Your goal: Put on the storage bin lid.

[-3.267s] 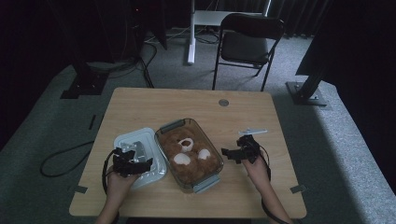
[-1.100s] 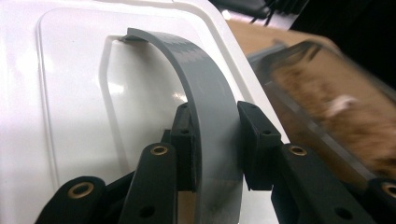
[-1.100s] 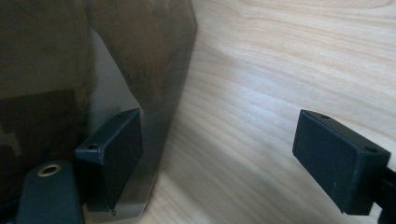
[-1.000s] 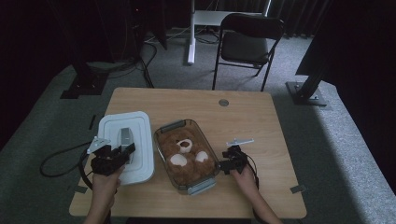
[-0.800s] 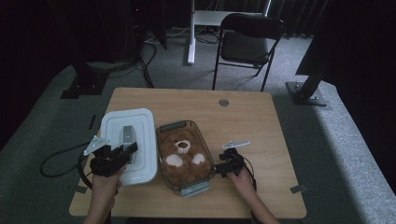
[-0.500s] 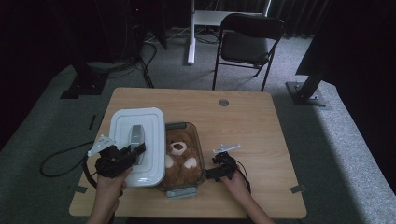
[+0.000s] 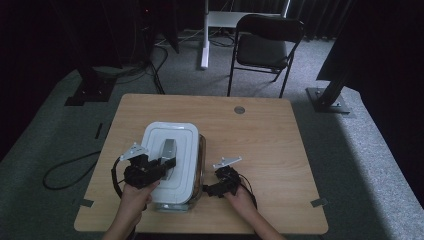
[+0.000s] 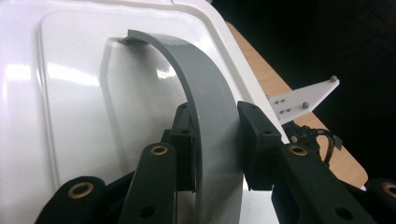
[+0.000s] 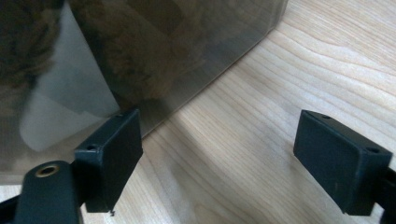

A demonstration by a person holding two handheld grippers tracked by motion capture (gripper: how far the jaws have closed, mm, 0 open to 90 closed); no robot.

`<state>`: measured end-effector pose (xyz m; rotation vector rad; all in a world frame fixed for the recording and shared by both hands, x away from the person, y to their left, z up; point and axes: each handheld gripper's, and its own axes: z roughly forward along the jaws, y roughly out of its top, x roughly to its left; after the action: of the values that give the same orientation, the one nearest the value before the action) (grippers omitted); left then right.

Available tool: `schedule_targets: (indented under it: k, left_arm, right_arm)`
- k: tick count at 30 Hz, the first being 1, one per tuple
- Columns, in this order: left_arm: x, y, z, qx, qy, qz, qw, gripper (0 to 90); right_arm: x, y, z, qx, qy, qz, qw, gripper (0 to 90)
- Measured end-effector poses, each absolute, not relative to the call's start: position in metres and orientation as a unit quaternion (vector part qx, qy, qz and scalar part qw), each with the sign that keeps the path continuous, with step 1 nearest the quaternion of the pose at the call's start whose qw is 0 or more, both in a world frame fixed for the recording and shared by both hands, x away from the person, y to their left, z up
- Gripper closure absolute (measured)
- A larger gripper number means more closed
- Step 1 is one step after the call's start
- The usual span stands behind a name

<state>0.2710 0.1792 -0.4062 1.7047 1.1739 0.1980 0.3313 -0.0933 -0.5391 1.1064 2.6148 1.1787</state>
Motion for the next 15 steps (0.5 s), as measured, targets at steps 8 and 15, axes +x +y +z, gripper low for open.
schedule_targets:
  k: [8, 15]
  left_arm:
    - [0.283, 0.171, -0.410, 0.716, 0.490, 0.060, 0.493, 70.7]
    - [0.288, 0.161, -0.414, 0.723, 0.492, 0.058, 0.482, 70.3]
  right_arm:
    - [0.336, -0.109, -0.541, 0.382, 0.838, 0.388, 0.035, 13.7]
    - [0.337, -0.114, -0.540, 0.386, 0.835, 0.390, 0.040, 13.7]
